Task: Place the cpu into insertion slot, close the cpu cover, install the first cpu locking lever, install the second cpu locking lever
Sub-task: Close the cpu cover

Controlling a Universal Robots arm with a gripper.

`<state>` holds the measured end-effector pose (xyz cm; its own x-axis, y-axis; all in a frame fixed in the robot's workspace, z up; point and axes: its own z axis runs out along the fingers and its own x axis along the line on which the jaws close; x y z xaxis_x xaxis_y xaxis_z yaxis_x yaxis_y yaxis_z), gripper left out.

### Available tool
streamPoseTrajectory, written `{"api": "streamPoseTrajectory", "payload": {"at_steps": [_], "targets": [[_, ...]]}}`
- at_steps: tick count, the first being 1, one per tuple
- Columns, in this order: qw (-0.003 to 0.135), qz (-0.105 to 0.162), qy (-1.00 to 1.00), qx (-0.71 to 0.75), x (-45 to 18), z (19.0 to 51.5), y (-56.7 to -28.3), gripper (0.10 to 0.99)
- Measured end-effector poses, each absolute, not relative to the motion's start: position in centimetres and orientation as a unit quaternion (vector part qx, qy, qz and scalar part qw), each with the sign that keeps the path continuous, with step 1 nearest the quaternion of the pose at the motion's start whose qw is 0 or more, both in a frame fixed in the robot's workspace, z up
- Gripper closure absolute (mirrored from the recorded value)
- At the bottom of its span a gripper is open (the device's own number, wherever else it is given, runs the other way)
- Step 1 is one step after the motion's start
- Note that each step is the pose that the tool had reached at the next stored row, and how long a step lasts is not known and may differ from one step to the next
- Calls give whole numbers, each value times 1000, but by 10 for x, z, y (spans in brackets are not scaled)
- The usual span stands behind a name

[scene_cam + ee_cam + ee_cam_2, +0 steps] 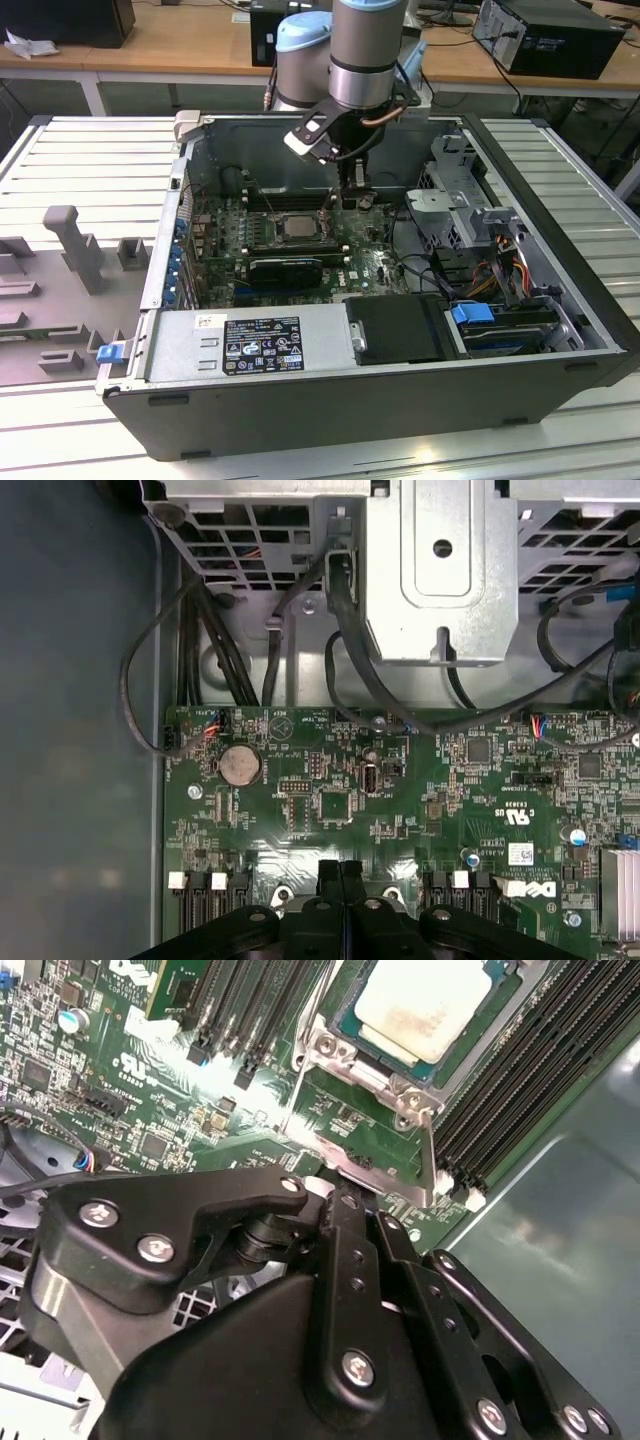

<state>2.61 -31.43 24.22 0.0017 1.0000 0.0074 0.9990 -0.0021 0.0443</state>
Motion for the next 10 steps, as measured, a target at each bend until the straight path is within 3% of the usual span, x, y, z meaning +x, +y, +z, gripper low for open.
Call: {"api": "streamPoseTrajectory", "payload": {"at_steps": [10], "targets": [[13,18,706,708,21,242,-314,980]]}}
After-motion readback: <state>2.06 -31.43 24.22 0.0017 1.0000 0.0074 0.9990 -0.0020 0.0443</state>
